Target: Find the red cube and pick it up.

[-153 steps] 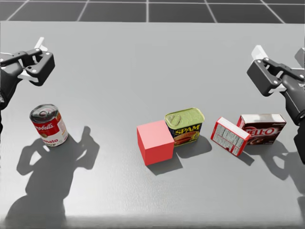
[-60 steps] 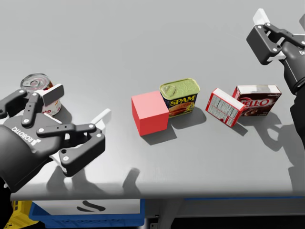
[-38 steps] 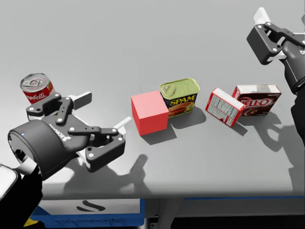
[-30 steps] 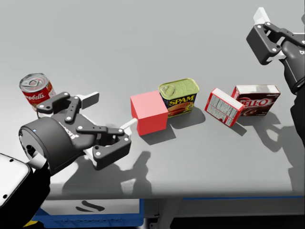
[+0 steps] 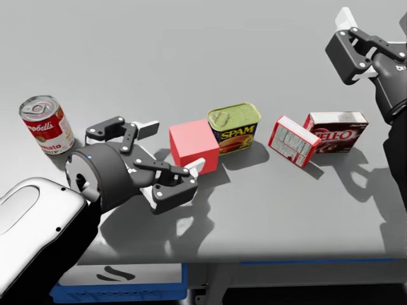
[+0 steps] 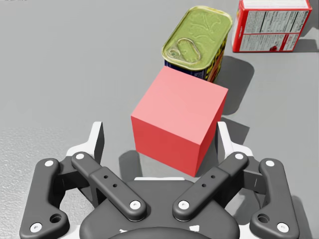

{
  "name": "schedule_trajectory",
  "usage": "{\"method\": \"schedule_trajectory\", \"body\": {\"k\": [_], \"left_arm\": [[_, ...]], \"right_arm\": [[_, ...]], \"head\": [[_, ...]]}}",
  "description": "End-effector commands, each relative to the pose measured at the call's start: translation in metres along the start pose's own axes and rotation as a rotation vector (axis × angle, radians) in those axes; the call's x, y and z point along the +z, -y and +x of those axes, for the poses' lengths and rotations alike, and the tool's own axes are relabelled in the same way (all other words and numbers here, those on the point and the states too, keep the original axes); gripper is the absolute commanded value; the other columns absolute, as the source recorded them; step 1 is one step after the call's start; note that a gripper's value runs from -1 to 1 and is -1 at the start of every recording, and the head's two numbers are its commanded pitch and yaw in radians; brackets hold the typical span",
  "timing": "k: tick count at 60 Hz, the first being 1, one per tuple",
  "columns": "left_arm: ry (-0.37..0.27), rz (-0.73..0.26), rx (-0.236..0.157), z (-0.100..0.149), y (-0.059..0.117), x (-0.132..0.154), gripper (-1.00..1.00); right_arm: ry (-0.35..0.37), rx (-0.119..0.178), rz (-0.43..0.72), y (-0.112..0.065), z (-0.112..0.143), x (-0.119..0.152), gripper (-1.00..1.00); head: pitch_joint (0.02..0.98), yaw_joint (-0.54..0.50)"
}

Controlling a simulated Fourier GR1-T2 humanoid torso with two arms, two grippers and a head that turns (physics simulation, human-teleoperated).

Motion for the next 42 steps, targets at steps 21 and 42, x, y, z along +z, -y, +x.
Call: {"method": "schedule_trajectory", "body": {"k": [21, 42], "left_arm": [[-0.054, -0.059, -0.002, 0.003, 0.000, -0.041, -1.00], [-0.065, -0.096, -0.031, -0.006, 0.007, -0.037, 1.00]], "right_arm": [[0.013, 0.004, -0.003, 0.002, 0.003, 0.001, -1.00], [0.017, 0.018, -0.004, 0.003, 0.003, 0.000, -1.00]], "head": [[0.924, -0.08], [0.887, -0.08]]}}
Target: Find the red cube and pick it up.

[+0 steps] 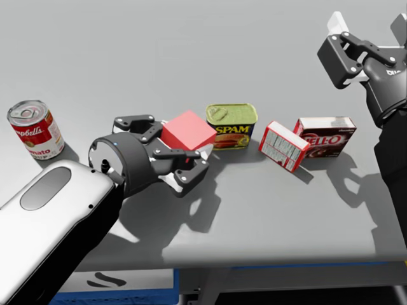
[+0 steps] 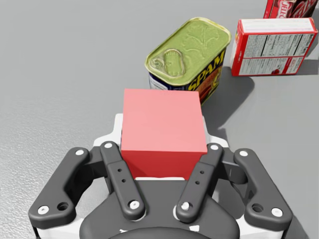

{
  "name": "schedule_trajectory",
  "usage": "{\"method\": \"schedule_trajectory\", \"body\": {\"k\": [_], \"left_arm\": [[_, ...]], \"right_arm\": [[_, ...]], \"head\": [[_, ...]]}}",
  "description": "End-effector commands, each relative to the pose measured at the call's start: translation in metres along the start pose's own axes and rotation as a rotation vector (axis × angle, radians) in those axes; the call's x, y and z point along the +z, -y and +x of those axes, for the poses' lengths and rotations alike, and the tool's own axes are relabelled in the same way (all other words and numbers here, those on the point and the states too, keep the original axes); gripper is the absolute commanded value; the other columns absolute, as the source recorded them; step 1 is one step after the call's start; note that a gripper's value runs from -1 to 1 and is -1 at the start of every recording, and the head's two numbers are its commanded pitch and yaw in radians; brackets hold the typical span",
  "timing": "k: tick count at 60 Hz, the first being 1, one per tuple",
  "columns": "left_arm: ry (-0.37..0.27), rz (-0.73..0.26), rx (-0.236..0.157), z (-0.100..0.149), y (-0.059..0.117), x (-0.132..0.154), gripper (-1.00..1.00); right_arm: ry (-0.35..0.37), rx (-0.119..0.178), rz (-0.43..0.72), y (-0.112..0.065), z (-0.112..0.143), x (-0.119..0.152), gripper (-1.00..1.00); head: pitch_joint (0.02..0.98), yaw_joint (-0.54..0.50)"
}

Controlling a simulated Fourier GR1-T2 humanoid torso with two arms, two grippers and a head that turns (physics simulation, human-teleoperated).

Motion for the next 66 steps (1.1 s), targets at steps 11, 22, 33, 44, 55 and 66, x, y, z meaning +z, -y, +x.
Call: {"method": "schedule_trajectory", "body": {"k": [11, 22, 33, 44, 55, 66], "left_arm": [[-0.062, -0.097, -0.045, -0.021, 0.010, 0.004, 1.00], [-0.066, -0.110, -0.062, -0.023, 0.011, 0.006, 1.00], [-0.067, -0.125, -0.071, -0.022, 0.013, 0.007, 1.00], [-0.045, -0.135, -0.087, -0.006, 0.011, 0.014, 1.00], [0.006, -0.138, -0.128, 0.027, 0.005, 0.031, 1.00], [0.068, -0.108, -0.156, 0.056, -0.003, 0.046, 1.00]], "right_arm": [[0.000, 0.011, -0.003, 0.000, -0.001, -0.001, -1.00], [-0.003, 0.014, -0.003, 0.000, -0.003, -0.001, -1.00], [0.000, 0.016, -0.004, -0.001, -0.002, -0.001, -1.00], [0.002, 0.016, -0.005, 0.000, -0.002, 0.000, -1.00], [0.002, 0.018, -0.003, 0.000, -0.002, -0.001, -1.00], [0.001, 0.021, -0.002, -0.001, -0.003, -0.001, -1.00]], "head": [[0.722, -0.06], [0.572, -0.05], [0.501, -0.05], [0.491, -0.05], [0.493, -0.04], [0.494, -0.03]]}}
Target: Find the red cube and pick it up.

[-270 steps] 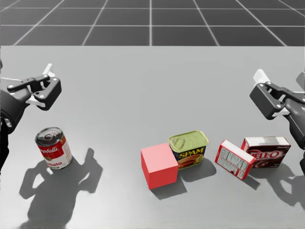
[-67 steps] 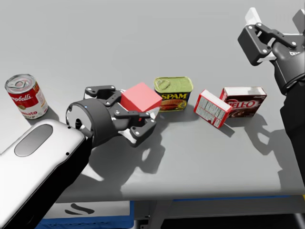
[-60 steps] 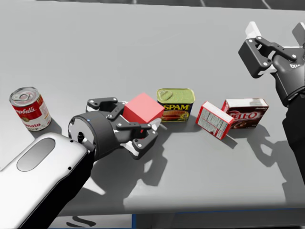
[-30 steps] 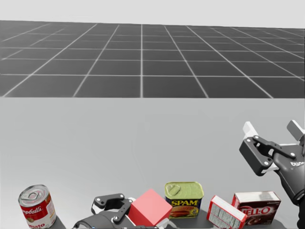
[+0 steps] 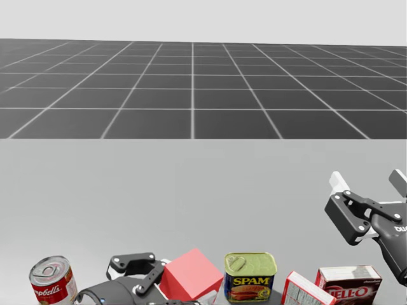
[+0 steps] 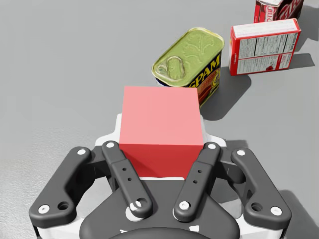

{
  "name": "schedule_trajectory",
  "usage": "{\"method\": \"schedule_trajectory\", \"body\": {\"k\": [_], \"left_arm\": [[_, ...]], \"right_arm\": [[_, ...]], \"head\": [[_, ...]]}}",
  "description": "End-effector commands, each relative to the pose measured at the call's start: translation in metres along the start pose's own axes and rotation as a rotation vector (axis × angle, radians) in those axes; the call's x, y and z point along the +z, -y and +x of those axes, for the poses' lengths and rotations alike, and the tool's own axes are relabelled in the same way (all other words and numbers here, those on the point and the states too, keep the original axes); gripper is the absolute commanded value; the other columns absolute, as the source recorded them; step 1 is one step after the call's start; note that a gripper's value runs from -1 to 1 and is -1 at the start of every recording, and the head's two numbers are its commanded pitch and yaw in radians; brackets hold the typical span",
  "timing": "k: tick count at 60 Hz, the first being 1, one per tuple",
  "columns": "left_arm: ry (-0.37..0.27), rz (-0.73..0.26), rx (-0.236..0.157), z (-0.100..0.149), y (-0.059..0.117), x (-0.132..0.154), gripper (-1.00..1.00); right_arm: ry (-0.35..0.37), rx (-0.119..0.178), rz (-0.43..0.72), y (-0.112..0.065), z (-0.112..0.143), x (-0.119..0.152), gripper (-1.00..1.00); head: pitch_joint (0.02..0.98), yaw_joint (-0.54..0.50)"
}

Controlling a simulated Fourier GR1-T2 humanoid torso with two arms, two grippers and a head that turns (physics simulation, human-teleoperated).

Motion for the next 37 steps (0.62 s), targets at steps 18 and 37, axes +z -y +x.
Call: {"method": "schedule_trajectory", "body": {"k": [18, 37], "left_arm": [[0.173, -0.017, -0.045, 0.076, -0.010, 0.015, 1.00], [0.339, 0.077, -0.009, 0.138, -0.021, 0.029, 1.00]], "right_arm": [[-0.003, 0.024, 0.013, -0.001, -0.002, 0.000, -1.00], [-0.004, 0.027, 0.007, 0.000, -0.004, -0.001, -1.00]], "head": [[0.502, -0.04], [0.500, -0.05]]}}
